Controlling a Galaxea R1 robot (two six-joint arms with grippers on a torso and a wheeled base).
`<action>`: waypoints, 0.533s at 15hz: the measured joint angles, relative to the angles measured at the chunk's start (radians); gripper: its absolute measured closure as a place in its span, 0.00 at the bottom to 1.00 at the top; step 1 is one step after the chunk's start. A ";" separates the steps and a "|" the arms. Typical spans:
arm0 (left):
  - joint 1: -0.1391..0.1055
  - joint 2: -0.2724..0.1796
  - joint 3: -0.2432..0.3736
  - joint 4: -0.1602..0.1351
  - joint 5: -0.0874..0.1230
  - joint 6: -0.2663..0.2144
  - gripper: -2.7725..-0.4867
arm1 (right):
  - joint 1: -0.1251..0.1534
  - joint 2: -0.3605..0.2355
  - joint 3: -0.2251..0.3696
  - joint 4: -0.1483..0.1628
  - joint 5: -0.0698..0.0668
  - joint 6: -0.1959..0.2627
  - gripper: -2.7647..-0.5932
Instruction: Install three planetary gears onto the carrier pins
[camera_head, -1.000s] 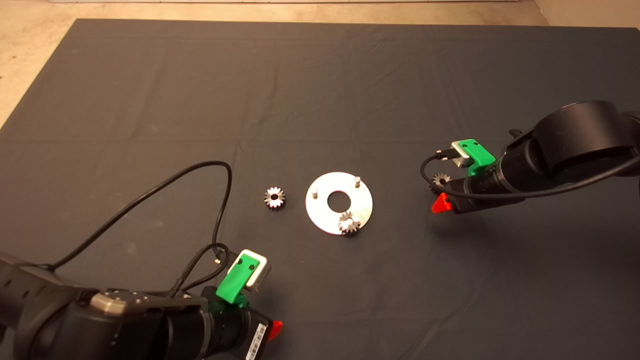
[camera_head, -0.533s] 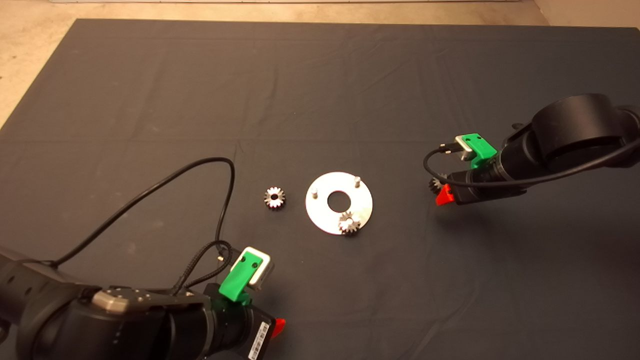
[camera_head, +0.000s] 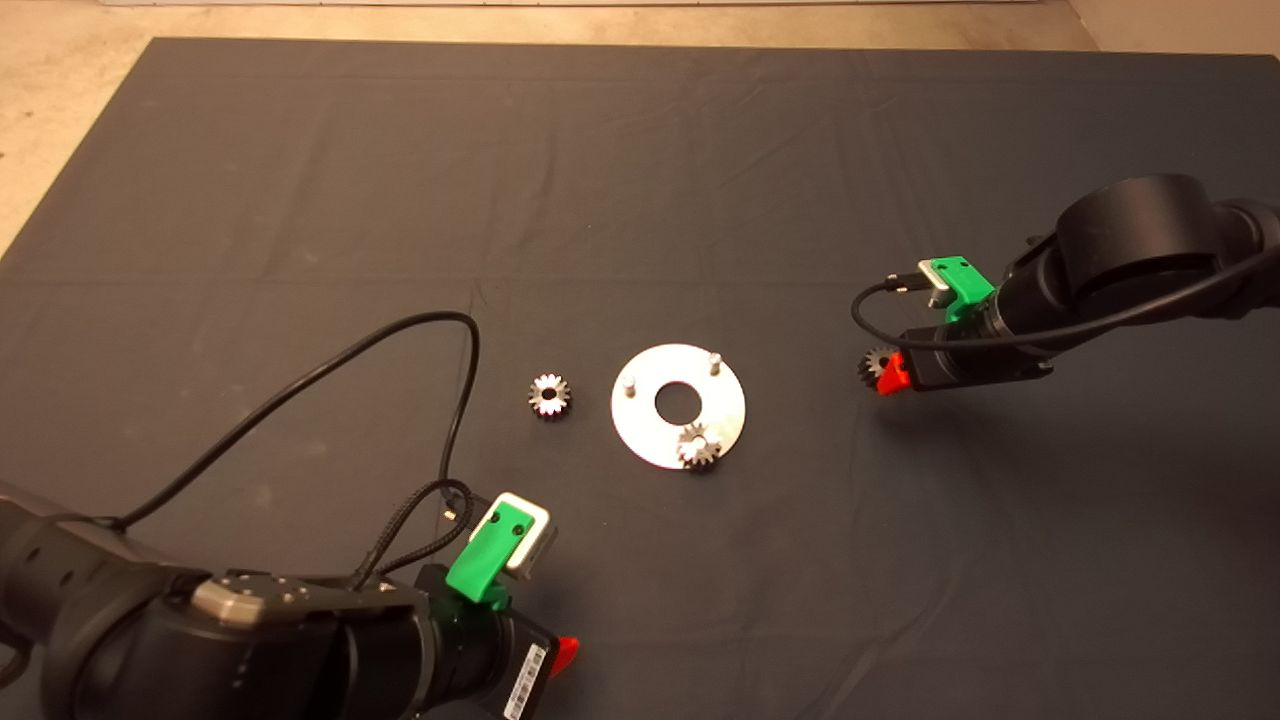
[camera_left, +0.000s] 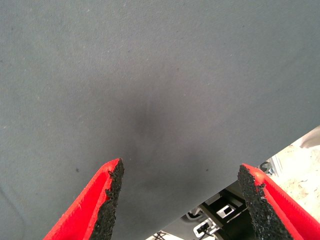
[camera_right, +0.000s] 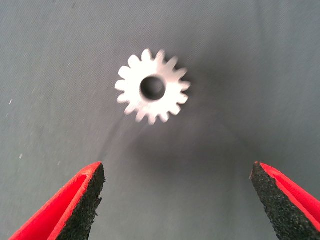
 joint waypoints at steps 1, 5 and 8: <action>0.000 0.003 0.000 0.000 0.000 0.000 0.51 | 0.000 0.000 -0.003 -0.004 0.000 0.000 0.27; 0.000 0.003 0.000 0.000 0.000 0.000 0.51 | -0.005 0.000 -0.014 -0.013 0.000 -0.001 0.27; 0.000 0.003 0.000 0.000 0.000 0.000 0.51 | -0.009 0.000 -0.033 -0.020 0.000 -0.002 0.27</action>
